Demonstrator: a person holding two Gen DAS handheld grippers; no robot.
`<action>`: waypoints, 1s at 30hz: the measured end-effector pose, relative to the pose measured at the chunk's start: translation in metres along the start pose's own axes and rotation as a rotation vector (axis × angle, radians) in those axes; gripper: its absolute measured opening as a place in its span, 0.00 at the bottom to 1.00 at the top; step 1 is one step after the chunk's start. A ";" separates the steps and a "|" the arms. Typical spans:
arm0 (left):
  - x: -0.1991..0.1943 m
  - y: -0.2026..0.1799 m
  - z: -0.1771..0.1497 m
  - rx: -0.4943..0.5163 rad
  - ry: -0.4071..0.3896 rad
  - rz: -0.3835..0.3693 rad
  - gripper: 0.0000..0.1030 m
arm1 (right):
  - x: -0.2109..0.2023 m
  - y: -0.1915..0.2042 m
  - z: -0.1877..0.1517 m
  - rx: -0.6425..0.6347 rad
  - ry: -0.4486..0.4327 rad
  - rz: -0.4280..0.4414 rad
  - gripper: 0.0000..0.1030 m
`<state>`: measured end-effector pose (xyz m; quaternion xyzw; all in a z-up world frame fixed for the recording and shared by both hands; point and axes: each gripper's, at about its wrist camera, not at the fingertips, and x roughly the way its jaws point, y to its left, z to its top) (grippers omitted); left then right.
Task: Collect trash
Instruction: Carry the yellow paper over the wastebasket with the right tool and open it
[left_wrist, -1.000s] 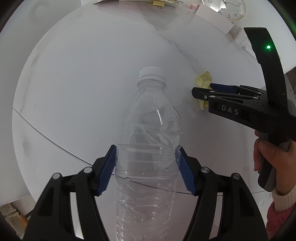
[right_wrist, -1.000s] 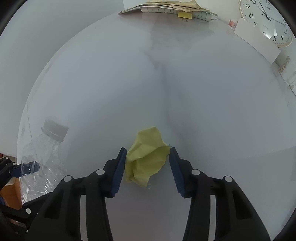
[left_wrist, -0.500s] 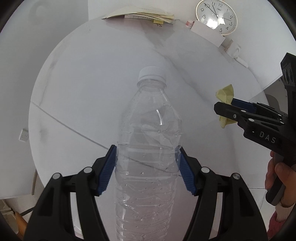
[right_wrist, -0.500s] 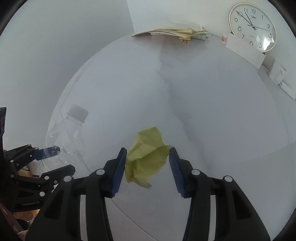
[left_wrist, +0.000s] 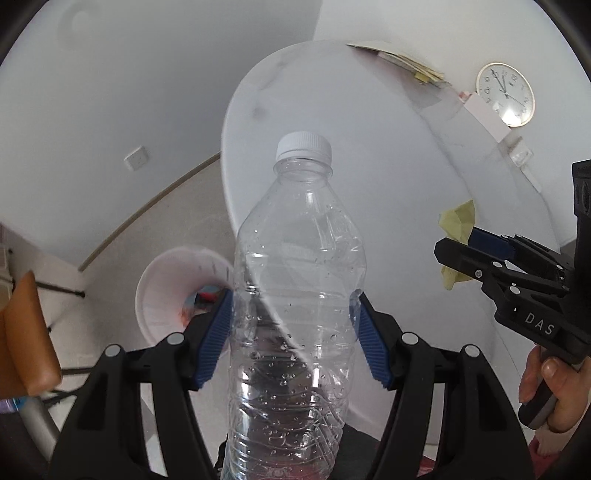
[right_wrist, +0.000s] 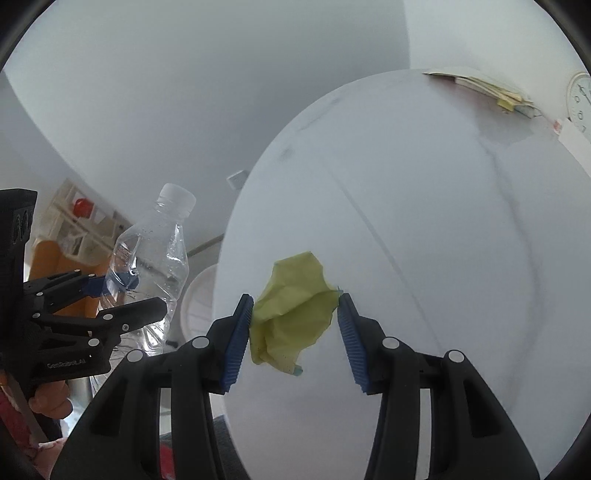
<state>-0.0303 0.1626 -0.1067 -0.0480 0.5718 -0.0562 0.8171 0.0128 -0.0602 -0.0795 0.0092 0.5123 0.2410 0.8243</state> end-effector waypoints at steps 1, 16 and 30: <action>-0.005 0.013 -0.012 -0.031 0.008 0.016 0.60 | 0.005 0.014 -0.005 -0.024 0.021 0.022 0.46; -0.022 0.147 -0.050 -0.099 0.020 0.073 0.60 | 0.083 0.172 -0.009 -0.147 0.120 0.064 0.47; 0.006 0.252 -0.039 0.023 0.108 0.036 0.60 | 0.218 0.236 0.003 -0.126 0.235 -0.086 0.48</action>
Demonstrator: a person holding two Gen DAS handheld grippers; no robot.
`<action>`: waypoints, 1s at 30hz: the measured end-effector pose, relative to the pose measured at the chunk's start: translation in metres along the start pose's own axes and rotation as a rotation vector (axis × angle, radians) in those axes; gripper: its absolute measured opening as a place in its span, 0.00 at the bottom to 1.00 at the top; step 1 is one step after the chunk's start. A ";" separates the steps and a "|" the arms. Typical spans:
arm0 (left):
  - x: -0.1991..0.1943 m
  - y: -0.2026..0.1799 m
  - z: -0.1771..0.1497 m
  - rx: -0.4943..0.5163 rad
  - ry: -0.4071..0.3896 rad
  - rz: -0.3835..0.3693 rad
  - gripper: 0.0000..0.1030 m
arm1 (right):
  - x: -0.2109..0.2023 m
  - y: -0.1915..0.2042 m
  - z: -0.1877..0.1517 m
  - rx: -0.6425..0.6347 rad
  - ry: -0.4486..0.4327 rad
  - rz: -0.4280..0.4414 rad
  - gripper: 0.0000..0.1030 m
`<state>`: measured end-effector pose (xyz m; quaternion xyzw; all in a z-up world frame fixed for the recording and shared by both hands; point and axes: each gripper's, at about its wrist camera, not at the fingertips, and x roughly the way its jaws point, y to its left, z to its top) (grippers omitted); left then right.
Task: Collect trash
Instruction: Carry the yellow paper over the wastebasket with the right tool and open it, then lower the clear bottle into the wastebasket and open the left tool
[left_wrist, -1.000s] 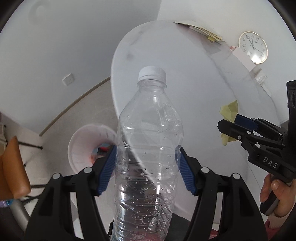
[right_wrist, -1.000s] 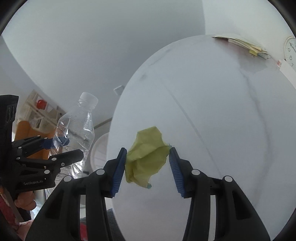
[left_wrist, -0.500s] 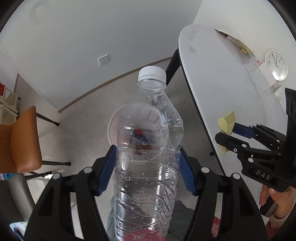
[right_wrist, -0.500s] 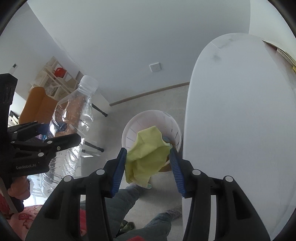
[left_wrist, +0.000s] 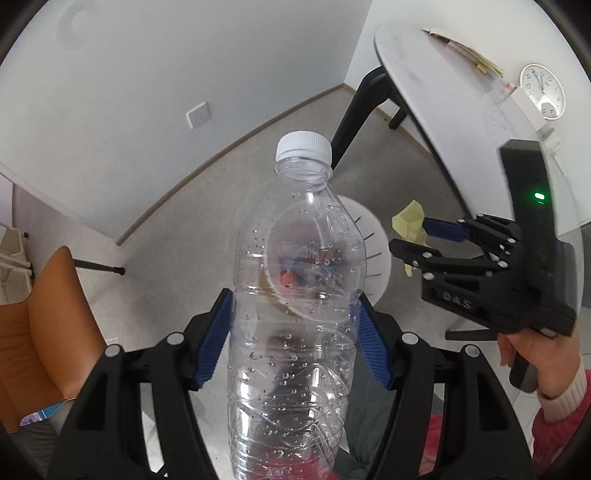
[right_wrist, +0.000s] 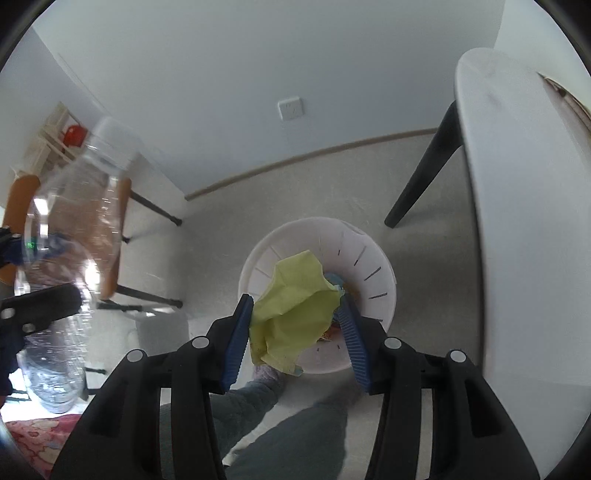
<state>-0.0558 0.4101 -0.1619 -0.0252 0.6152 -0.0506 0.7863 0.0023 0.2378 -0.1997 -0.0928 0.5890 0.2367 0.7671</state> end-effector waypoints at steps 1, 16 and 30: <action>0.005 0.003 -0.001 -0.004 0.011 0.001 0.60 | 0.016 0.000 0.002 -0.005 0.018 0.000 0.48; 0.065 0.014 0.003 -0.032 0.127 0.009 0.60 | 0.097 -0.027 0.000 0.010 0.103 -0.037 0.85; 0.197 -0.046 0.036 0.041 0.365 -0.113 0.61 | -0.059 -0.064 -0.006 0.096 -0.118 -0.124 0.97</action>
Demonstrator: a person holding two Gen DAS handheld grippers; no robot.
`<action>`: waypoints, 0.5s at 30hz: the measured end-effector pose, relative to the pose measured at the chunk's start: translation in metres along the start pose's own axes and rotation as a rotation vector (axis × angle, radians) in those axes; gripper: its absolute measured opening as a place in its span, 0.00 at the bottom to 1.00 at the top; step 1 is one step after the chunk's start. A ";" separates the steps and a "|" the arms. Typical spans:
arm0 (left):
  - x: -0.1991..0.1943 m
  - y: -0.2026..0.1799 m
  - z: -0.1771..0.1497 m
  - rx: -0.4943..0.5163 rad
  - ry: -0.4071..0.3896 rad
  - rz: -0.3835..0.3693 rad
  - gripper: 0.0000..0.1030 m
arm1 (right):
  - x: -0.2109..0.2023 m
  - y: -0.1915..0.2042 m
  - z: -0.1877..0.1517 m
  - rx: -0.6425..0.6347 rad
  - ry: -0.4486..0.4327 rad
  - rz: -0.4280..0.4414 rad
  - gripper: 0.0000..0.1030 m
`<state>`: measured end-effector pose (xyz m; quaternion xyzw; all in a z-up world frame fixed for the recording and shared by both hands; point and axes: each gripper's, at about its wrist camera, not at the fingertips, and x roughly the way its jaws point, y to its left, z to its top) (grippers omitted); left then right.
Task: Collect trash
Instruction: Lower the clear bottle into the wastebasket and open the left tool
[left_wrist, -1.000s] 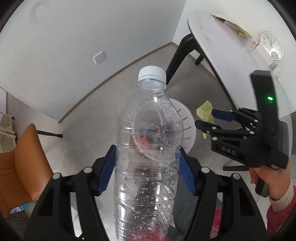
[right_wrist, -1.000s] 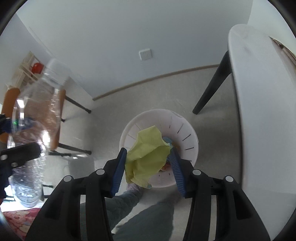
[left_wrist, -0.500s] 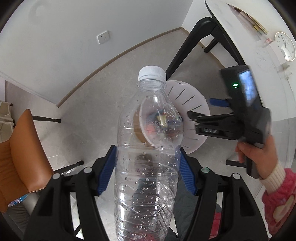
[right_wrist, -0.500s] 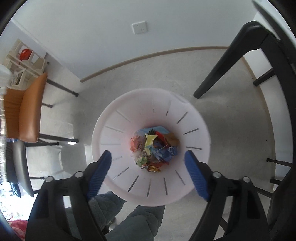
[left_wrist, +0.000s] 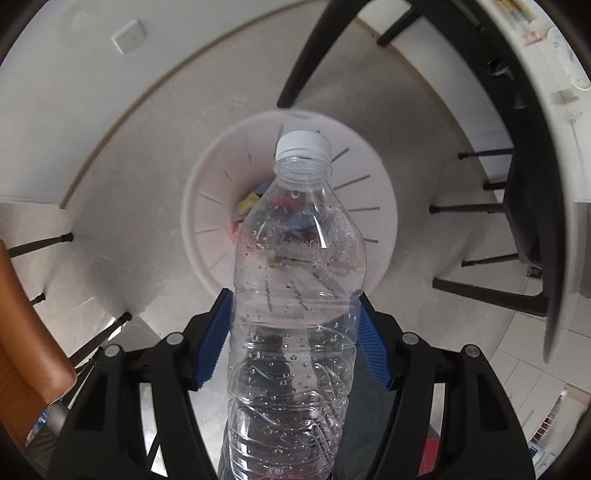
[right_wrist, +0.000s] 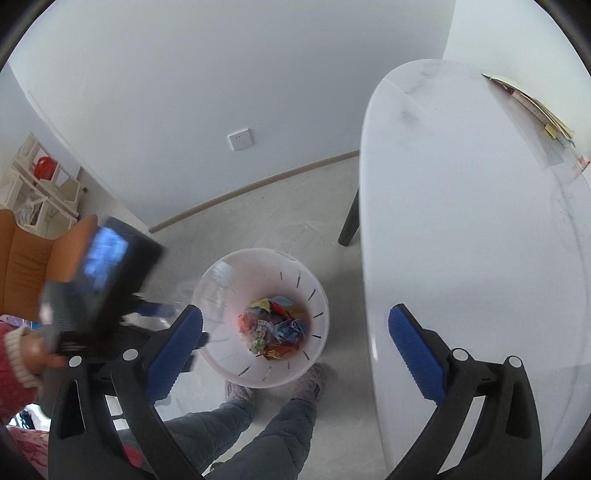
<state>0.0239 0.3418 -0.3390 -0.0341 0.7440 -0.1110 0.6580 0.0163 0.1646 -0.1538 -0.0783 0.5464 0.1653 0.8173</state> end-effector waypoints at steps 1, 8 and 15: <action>0.015 -0.002 0.007 -0.005 0.027 0.003 0.61 | -0.001 -0.004 -0.001 0.001 -0.001 0.001 0.97; 0.067 -0.013 0.037 -0.054 0.136 0.074 0.74 | 0.012 -0.021 -0.003 -0.007 0.014 0.037 0.97; 0.043 -0.019 0.032 -0.116 0.093 0.067 0.75 | 0.023 -0.027 0.002 -0.049 0.038 0.086 0.97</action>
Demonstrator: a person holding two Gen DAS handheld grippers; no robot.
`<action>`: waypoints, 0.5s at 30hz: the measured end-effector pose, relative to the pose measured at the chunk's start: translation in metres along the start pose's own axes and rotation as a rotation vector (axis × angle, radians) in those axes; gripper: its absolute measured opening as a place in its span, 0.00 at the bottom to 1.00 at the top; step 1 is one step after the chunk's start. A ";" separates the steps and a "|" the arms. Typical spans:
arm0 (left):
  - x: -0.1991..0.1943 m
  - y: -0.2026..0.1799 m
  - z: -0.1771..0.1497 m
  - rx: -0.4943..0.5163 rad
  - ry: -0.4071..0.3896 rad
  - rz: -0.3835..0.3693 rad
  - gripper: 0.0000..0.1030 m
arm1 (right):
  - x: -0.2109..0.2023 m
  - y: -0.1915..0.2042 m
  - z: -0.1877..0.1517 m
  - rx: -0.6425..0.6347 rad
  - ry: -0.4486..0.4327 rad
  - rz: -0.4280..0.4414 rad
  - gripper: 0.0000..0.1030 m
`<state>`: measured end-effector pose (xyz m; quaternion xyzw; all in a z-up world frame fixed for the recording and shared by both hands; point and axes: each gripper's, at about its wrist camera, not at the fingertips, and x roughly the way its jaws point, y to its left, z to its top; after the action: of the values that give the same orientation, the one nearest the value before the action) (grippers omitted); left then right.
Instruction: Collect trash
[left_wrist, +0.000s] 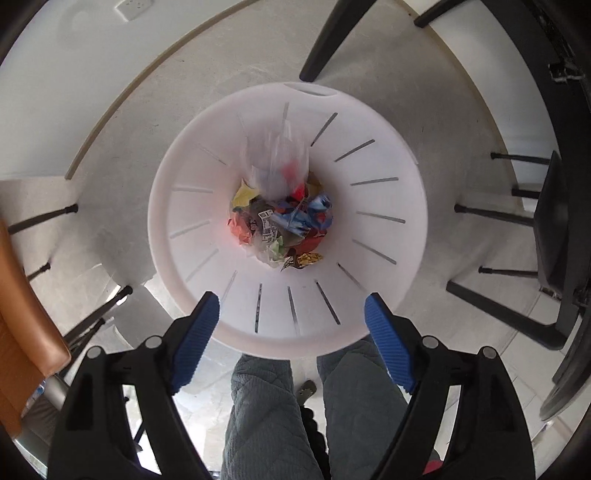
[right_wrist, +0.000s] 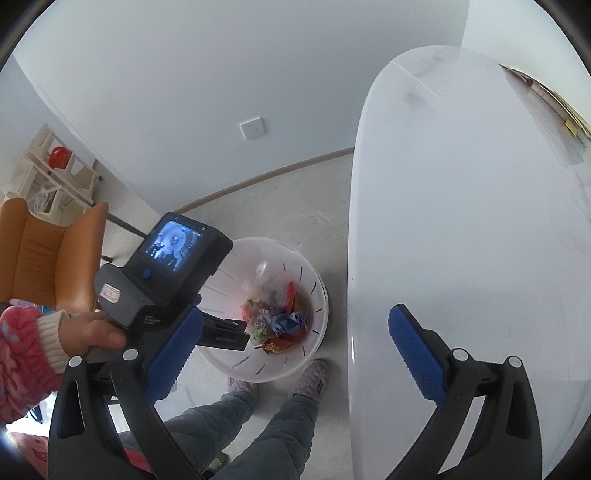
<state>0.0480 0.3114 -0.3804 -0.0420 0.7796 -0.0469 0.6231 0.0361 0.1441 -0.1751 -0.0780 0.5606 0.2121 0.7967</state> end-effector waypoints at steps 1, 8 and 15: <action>-0.009 0.001 -0.003 -0.017 -0.013 -0.006 0.75 | -0.001 -0.001 0.001 -0.010 -0.001 0.005 0.97; -0.078 0.000 -0.029 -0.111 -0.152 0.030 0.79 | -0.022 -0.008 0.021 -0.101 -0.035 0.056 0.97; -0.153 -0.006 -0.067 -0.262 -0.321 0.075 0.89 | -0.044 -0.003 0.035 -0.236 -0.075 0.107 0.97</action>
<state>0.0161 0.3261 -0.2172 -0.1005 0.6707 0.0855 0.7299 0.0549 0.1432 -0.1224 -0.1332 0.5051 0.3213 0.7899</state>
